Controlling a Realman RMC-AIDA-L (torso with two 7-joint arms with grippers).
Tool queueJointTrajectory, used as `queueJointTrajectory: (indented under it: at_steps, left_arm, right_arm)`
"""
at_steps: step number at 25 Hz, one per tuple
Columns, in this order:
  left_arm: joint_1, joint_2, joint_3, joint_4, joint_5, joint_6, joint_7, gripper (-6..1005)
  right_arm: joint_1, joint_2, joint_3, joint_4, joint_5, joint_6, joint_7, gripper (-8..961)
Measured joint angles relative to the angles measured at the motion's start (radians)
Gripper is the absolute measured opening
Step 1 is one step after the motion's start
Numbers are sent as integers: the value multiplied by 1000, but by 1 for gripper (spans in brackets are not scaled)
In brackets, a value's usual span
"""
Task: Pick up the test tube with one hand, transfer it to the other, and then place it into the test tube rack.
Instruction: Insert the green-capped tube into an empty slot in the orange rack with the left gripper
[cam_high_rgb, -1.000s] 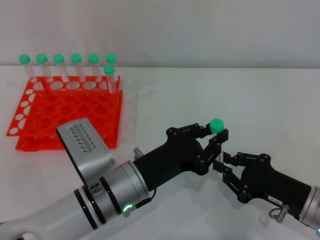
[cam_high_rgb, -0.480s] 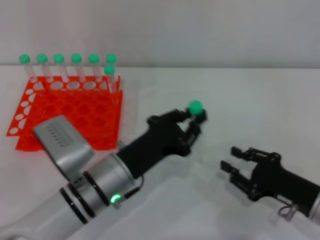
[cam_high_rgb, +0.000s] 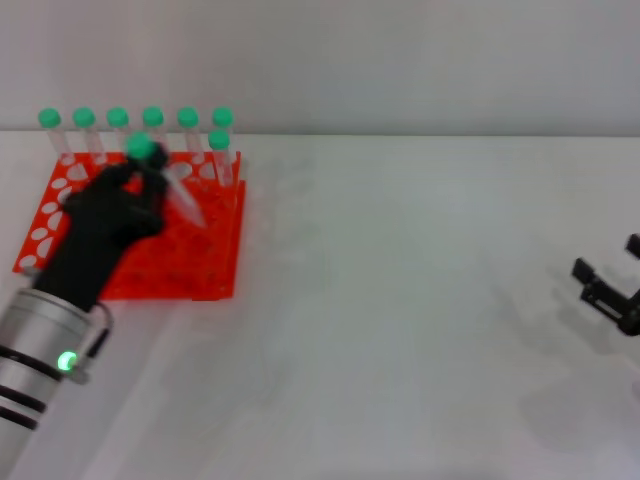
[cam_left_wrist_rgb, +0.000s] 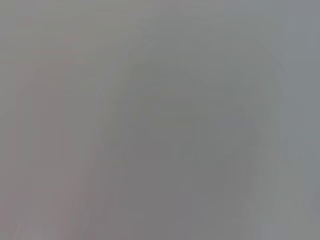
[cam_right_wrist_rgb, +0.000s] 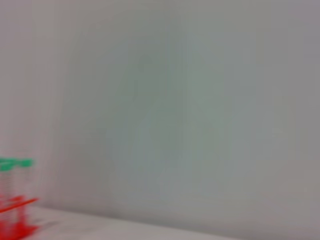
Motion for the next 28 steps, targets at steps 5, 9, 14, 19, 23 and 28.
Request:
queueJointTrajectory:
  at_steps: [5, 9, 14, 19, 23, 28]
  left_arm:
    - [-39, 6, -74, 66, -18, 3, 1, 206]
    - [-103, 8, -102, 126, -21, 18, 24, 206]
    - [-186, 10, -103, 165, -25, 82, 82, 206]
    - [-242, 16, -105, 176, -26, 168, 107, 207]
    - [-278, 17, -106, 196, -26, 215, 108, 207]
    - [-300, 17, -106, 201, -25, 255, 108, 207]
  right_arm:
    - [2, 0, 74, 6, 0, 2, -29, 734]
    - [12, 1, 87, 6, 0, 4, -53, 868]
    - [15, 4, 85, 5, -1, 8, -54, 874]
    - [16, 4, 83, 7, -3, 26, -55, 874]
    - [15, 3, 82, 8, -4, 28, -55, 874]
    - [16, 4, 82, 16, -7, 29, -55, 874]
